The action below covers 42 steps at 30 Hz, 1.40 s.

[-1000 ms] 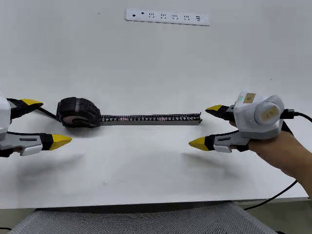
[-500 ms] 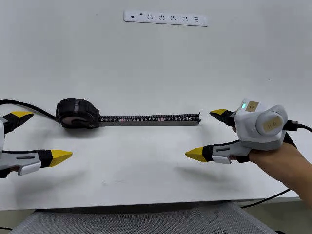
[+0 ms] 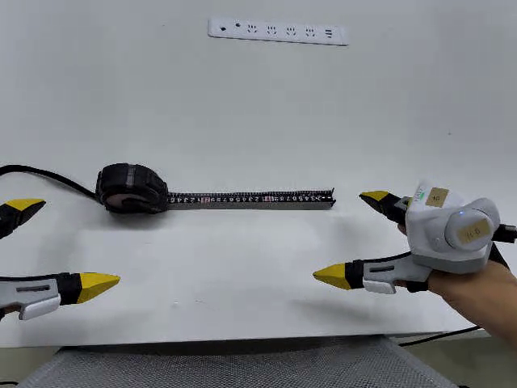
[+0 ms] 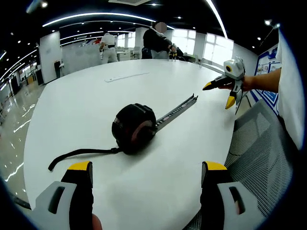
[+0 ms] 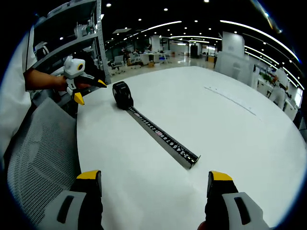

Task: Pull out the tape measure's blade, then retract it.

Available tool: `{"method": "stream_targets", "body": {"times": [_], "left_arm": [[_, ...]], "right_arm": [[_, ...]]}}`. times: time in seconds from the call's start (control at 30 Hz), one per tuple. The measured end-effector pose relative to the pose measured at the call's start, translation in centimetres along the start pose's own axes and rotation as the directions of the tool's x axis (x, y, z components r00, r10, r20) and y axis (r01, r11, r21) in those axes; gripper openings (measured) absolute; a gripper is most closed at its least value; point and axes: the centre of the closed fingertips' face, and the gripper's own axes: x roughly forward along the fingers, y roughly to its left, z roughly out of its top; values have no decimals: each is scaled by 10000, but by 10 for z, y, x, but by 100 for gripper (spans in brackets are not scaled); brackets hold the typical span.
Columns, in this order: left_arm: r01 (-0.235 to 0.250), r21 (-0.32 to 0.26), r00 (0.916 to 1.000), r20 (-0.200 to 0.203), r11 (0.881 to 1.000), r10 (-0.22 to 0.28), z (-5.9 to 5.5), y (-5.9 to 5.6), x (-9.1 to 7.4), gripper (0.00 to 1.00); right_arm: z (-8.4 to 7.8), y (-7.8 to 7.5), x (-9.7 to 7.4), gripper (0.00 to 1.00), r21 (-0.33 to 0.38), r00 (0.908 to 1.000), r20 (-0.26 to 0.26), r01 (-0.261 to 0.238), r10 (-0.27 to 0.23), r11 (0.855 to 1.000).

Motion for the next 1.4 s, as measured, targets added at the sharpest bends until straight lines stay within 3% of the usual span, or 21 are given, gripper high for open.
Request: {"method": "stream_targets", "body": {"times": [0.17,0.37,0.57,0.97,1.4], "left_arm": [[-78,-84,9998,163,9999,79,0,-1,-3,93],[-108,53,9999,15,9999,108,-7,-6,-8,96],[-199,-133,9998,37,9997,200,-12,-7,-14,97],[-244,-548,9996,97,9982,249,-22,-13,-20,96],[-195,-638,9996,198,9978,208,-22,-17,-18,95]], "right_arm": [[-3,2,-3,92,37,10000,-22,34,-34,10000],[-7,6,-10,94,333,9997,244,76,-84,9994],[-15,11,-16,94,300,9999,95,98,-101,9995],[-21,14,-26,96,529,9990,276,325,-340,9981],[-28,9,-31,95,538,9969,429,640,-663,9965]]}}
